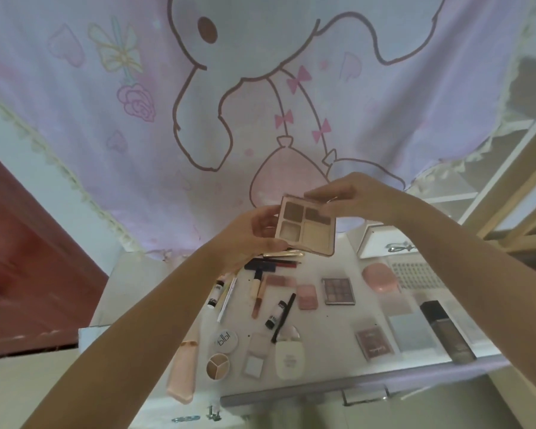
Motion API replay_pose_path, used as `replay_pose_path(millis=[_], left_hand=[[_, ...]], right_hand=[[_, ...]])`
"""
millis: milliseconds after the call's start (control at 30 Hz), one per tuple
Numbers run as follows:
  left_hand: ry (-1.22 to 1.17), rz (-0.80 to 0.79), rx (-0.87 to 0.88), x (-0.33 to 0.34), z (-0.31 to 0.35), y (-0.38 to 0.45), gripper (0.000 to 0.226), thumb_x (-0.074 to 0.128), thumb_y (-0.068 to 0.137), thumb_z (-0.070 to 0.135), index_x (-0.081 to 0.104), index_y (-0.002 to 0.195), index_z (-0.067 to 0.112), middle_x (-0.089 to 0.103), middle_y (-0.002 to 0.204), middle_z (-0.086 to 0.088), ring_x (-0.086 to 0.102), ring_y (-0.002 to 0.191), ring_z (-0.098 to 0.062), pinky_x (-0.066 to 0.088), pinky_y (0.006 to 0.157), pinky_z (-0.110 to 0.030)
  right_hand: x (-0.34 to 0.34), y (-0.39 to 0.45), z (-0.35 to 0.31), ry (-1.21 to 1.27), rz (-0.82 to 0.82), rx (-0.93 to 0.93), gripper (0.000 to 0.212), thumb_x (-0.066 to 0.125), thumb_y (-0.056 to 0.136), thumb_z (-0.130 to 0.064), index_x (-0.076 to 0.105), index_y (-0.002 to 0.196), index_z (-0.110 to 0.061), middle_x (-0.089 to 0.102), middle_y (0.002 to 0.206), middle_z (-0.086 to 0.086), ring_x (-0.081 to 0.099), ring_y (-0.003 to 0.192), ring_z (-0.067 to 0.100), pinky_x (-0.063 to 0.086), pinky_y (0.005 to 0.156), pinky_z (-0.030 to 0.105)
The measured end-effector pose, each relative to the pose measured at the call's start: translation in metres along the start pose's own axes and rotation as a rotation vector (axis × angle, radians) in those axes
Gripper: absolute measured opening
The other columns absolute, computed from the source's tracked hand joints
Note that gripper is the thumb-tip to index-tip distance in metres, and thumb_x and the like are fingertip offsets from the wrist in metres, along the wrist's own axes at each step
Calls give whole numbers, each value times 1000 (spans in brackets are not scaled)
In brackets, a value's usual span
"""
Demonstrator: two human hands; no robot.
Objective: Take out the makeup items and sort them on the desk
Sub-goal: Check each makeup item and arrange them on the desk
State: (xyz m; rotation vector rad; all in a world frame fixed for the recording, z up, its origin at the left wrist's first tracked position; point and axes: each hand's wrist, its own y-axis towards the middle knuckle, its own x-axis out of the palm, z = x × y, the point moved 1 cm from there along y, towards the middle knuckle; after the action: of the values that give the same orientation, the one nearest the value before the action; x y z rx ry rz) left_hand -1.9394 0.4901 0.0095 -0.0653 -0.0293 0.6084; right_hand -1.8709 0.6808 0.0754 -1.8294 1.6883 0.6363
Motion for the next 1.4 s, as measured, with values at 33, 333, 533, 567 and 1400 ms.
replay_pose_path(millis=[33, 333, 533, 567, 1400], left_hand=[[-22, -13, -11, 0, -5, 0, 53, 63, 71, -13, 56, 111, 21, 69, 99, 0, 67, 93, -16, 57, 80, -26], [-140, 106, -119, 22, -66, -7, 56, 48, 76, -27, 52, 115, 13, 72, 82, 4, 69, 75, -5, 56, 64, -16], [-162, 308, -279, 67, -126, -12, 50, 52, 77, -23, 54, 112, 12, 70, 76, 6, 66, 73, -5, 55, 70, -17], [-183, 373, -315, 76, -138, -13, 50, 52, 77, -23, 53, 116, 8, 68, 79, 2, 64, 74, -8, 53, 74, -22], [-228, 1433, -768, 217, -239, -15, 22, 70, 77, 5, 62, 98, 5, 57, 82, 0, 53, 82, -17, 44, 68, -22]], right_hand=[[2, 2, 4, 81, 2, 19, 33, 59, 87, -20, 62, 116, -6, 65, 114, 7, 60, 101, 13, 40, 82, 1], [34, 15, 67, 760, 120, 352, 67, 28, 92, -55, 64, 74, -2, 69, 55, 9, 68, 52, 21, 58, 52, 27], [61, 15, 138, 627, 141, 458, 41, 45, 93, -41, 60, 72, -8, 65, 46, 0, 63, 42, 12, 51, 49, 22], [66, 13, 150, 612, 123, 459, 34, 49, 93, -34, 60, 72, -9, 66, 47, -2, 62, 43, 10, 50, 51, 23], [136, 26, 221, 16, -374, 58, 28, 45, 95, -15, 61, 109, 3, 54, 86, 7, 42, 58, -2, 32, 41, -3]])
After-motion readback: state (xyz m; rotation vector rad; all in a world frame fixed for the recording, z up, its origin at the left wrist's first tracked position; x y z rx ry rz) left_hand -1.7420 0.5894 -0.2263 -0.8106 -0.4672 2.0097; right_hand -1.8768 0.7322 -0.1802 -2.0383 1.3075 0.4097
